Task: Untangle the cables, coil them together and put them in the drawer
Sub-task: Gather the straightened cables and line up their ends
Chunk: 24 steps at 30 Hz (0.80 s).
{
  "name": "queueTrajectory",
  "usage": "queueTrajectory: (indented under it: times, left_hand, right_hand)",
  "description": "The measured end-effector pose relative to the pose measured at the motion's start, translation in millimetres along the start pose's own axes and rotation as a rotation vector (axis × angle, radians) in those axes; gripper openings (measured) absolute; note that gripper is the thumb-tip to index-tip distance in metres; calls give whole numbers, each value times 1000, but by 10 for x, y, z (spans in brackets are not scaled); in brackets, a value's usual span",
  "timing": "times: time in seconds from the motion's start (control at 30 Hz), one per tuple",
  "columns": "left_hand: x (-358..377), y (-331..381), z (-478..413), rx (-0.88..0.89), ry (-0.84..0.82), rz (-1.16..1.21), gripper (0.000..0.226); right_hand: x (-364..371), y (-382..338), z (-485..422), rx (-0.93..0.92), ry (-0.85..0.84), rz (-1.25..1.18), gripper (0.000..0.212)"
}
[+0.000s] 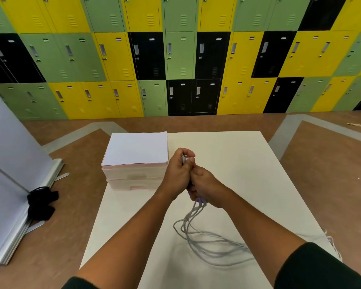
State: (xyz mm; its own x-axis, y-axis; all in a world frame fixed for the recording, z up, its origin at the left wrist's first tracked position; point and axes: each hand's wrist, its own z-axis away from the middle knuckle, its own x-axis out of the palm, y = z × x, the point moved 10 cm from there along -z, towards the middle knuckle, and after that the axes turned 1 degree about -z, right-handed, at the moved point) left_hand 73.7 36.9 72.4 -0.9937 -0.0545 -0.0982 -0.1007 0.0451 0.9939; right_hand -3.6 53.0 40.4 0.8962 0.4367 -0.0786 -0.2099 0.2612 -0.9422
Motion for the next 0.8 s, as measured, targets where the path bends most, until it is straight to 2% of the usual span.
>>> queueTrajectory:
  times: [0.17, 0.23, 0.43, 0.7, 0.8]
  left_hand:
    - [-78, 18, 3, -35, 54, 64, 16]
    - [-95, 13, 3, -38, 63, 114, 16]
    - [-59, 12, 25, -27, 48, 234, 15]
    - [-75, -23, 95, -4, 107, 132, 15]
    - [-87, -102, 93, -26, 116, 94, 25]
  right_hand:
    - [90, 13, 39, -8, -67, -321, 21]
    - [101, 37, 40, -6, -89, -380, 18]
    - [-41, 16, 21, -51, 60, -273, 35]
    - [-68, 59, -15, -79, 119, -87, 41]
    - [-62, 126, -18, -66, 121, -43, 43]
